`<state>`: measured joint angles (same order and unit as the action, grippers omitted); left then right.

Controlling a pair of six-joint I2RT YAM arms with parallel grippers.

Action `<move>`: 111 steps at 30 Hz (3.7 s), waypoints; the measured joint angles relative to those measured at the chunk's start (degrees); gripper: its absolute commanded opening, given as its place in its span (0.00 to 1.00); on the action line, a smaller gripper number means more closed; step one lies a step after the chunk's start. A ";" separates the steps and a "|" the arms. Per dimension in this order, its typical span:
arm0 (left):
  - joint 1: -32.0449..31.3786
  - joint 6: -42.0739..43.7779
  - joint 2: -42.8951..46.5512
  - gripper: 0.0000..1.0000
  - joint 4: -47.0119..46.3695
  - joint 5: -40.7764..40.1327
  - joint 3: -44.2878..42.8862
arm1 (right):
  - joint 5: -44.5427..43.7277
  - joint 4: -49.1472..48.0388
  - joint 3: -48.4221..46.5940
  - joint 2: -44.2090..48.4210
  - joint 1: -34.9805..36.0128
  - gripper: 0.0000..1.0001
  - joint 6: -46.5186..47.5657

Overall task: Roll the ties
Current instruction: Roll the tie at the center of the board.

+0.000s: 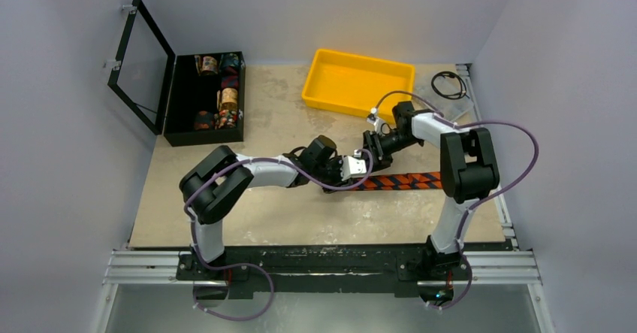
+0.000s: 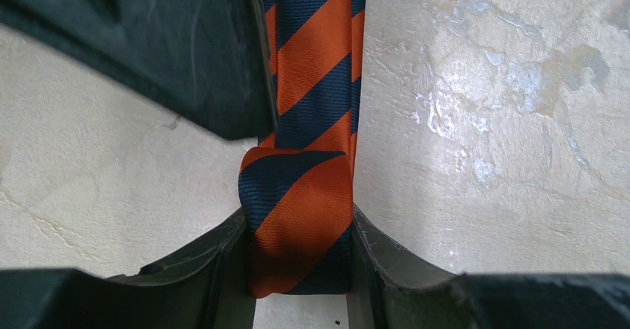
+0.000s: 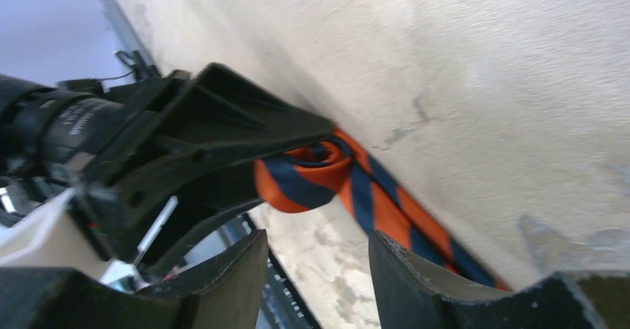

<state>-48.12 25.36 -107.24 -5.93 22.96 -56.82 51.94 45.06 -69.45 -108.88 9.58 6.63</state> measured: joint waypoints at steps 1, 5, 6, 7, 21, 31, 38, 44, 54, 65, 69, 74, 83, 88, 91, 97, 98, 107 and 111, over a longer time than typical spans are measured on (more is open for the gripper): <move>-0.26 0.17 -0.24 0.19 0.70 -0.33 -0.61 | 1.14 -0.37 0.37 0.26 0.26 0.52 -0.66; -0.74 0.79 -0.74 0.20 2.58 -0.96 -2.03 | 3.39 -1.86 0.87 -0.48 2.03 0.47 -2.64; -0.76 0.83 -0.79 0.20 2.93 -0.98 -2.23 | 3.54 -2.38 0.92 -1.05 2.58 0.46 -2.93; -0.76 0.85 -0.83 0.20 3.19 -1.01 -2.40 | 3.54 -2.73 0.92 -1.51 2.93 0.44 -3.13; -0.87 1.25 -1.44 0.34 5.84 -1.09 -4.17 | 2.51 -4.63 1.81 -4.39 4.26 0.00 -2.97; 0.92 -1.46 -1.36 0.54 0.87 4.04 -1.68 | -2.36 -4.02 1.81 -5.53 4.11 0.00 -3.04; 1.55 -6.38 -2.32 0.54 -6.43 7.28 0.28 | -4.94 -2.84 0.87 -6.03 4.31 0.00 -3.30; 1.68 -10.51 -4.09 0.39 -16.70 8.46 2.97 | -5.75 -1.79 -0.07 -6.99 4.46 0.00 -4.02; 1.84 -9.97 -3.65 0.27 -17.73 6.21 4.20 | -6.38 -1.88 -1.55 -7.43 5.77 0.00 -4.15; 1.70 -3.26 -0.07 0.27 -7.13 0.15 2.93 | -5.97 -3.78 -3.04 -6.16 7.06 0.42 -2.45; 1.53 -2.97 -0.33 0.27 -4.85 -0.22 1.55 | -5.77 -4.39 0.20 -1.92 6.01 0.24 -2.60; 1.55 -2.21 -0.63 0.27 -2.86 0.28 0.42 | -7.65 -6.01 1.77 -2.78 5.11 0.12 -3.28; 2.38 -2.23 -0.22 0.32 -1.14 2.71 0.04 | -6.97 -2.99 -1.20 -8.59 3.96 0.09 -4.33; 3.13 -1.70 1.40 0.33 3.15 5.38 -0.96 | -6.56 -2.45 -1.73 -9.35 4.35 0.09 -4.76; 3.15 -0.61 1.42 0.33 6.43 6.14 -3.10 | -6.56 -2.43 -1.75 -9.38 4.37 0.09 -4.81; 2.99 1.86 -3.06 0.33 12.46 3.82 -8.15 | -6.56 -2.38 -1.79 -9.38 4.39 0.11 -4.96; 2.99 2.29 -3.26 0.33 13.05 3.58 -8.70 | -6.56 -2.38 -1.81 -9.38 4.39 0.13 -4.96; 2.23 4.48 -3.43 0.38 14.58 1.90 -9.40 | -3.34 -2.75 -1.73 -7.58 4.57 0.42 -4.42; 2.16 4.46 -3.43 0.38 14.60 1.88 -9.40 | -2.93 -5.14 -0.15 -4.17 4.31 0.48 -3.85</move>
<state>-45.95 29.82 -110.67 8.67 24.84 -66.22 49.01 39.92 -69.60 -113.06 13.89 2.79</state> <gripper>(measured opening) 0.387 0.432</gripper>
